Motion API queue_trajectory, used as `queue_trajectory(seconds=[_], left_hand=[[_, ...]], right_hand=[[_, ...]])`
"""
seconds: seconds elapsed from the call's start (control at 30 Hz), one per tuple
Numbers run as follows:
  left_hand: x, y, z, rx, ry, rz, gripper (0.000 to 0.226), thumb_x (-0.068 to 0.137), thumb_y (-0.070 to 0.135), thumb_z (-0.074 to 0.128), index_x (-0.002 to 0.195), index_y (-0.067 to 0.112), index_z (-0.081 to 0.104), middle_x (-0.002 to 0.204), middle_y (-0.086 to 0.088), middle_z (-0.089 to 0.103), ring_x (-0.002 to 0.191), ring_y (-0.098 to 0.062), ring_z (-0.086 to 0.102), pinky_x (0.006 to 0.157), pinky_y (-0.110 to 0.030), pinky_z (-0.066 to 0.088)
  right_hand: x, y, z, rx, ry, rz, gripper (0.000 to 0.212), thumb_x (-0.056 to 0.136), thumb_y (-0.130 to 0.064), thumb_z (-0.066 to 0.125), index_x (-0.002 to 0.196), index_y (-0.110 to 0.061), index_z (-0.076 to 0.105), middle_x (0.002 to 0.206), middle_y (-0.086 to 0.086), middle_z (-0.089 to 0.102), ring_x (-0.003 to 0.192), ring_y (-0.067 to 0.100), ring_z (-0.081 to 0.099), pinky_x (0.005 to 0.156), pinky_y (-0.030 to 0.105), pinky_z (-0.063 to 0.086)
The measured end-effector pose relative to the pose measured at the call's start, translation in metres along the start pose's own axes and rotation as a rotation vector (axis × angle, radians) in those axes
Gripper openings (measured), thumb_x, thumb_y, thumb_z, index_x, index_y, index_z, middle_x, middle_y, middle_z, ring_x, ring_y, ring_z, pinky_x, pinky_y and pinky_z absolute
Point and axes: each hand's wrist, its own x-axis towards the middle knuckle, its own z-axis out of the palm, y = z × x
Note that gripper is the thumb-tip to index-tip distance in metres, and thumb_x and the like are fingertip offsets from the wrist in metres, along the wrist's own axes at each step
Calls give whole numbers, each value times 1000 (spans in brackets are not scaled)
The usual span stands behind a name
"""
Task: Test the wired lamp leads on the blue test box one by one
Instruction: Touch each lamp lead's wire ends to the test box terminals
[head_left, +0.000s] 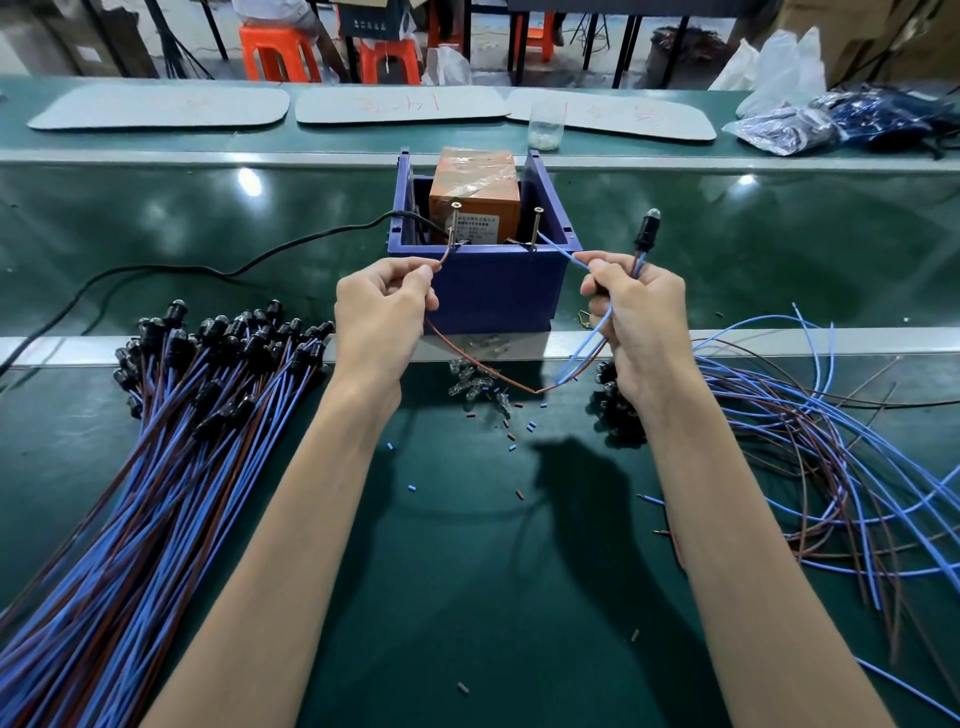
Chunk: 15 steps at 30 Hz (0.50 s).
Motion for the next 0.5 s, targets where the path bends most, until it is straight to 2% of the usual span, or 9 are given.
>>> queue_trajectory(seconds=[0.37, 0.5], left_hand=[[-1, 2, -1, 6, -27, 11, 19, 93, 13, 56, 85, 21, 71, 48, 15, 53, 46, 3, 44, 55, -15, 35], [-1, 4, -4, 5, -77, 19, 20, 92, 12, 56, 82, 21, 72, 47, 15, 53, 46, 2, 44, 50, -11, 35]], right_hand=[[-2, -2, 0, -4, -11, 8, 24, 92, 3, 48, 79, -8, 66, 50, -8, 51, 37, 1, 30, 38, 14, 20], [0, -2, -2, 17, 39, -12, 26, 92, 3, 47, 79, -8, 67, 50, -8, 50, 37, 1, 30, 36, 13, 21]])
